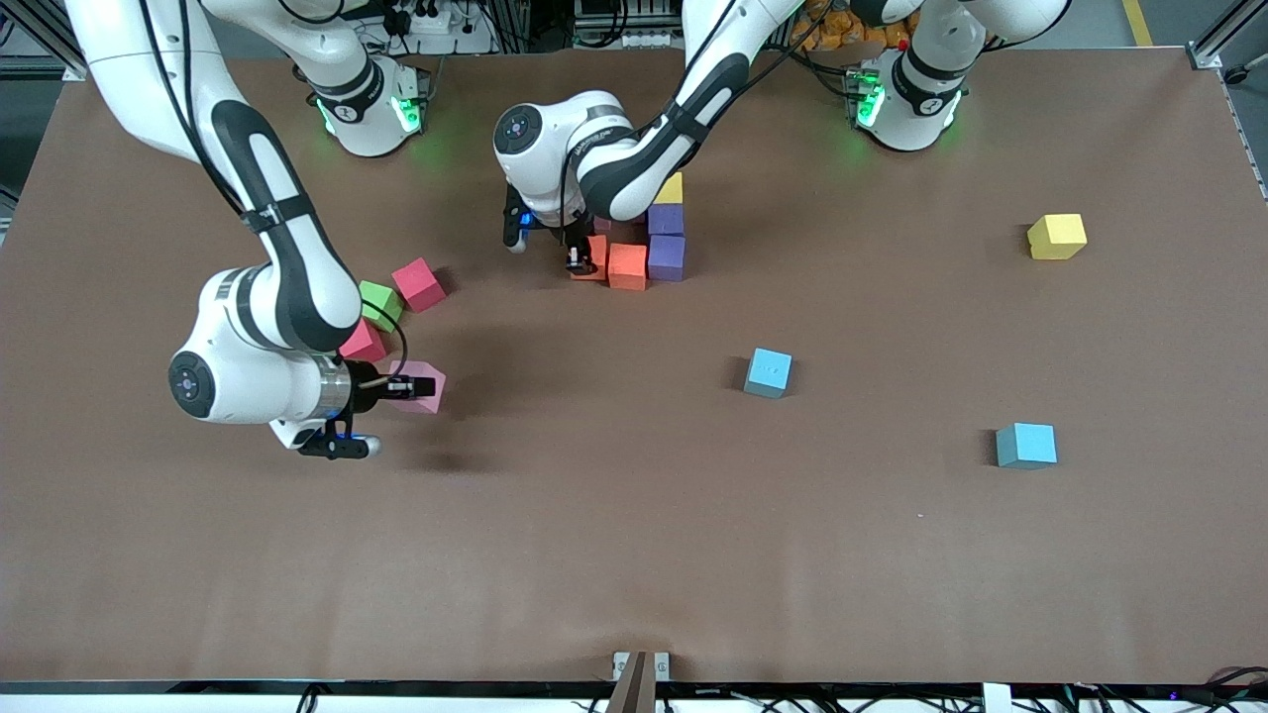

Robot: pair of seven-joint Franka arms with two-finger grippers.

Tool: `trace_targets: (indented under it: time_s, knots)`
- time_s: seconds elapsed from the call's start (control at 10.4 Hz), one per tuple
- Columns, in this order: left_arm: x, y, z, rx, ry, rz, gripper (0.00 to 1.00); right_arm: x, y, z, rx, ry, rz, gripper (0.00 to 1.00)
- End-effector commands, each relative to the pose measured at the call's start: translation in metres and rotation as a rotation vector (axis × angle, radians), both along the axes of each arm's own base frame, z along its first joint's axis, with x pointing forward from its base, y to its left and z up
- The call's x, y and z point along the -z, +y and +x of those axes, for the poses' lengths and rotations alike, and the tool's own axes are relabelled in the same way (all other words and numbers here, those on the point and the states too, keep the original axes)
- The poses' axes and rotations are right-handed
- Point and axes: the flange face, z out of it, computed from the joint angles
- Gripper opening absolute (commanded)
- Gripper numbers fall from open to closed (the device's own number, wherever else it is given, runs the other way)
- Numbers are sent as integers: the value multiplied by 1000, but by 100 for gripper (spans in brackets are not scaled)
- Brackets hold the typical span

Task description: Form number 2 with 11 blocks

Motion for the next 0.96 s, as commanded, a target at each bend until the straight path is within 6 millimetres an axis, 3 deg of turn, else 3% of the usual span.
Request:
trace_targets:
  time_s: [0.0, 0.29, 0.38, 0.86]
  knots:
    - [2, -4, 2, 24, 6, -7, 37, -3, -1, -8, 29, -12, -8, 26]
    - [4, -4, 1, 31, 5, -3, 41, -5, 14, -11, 50, -18, -21, 26]
    - [4, -4, 2, 32, 4, -2, 41, -8, 29, -13, 58, -27, -28, 26]
    - [5, -1, 4, 35, 2, 5, 40, -5, 31, -15, 81, -36, -36, 26]
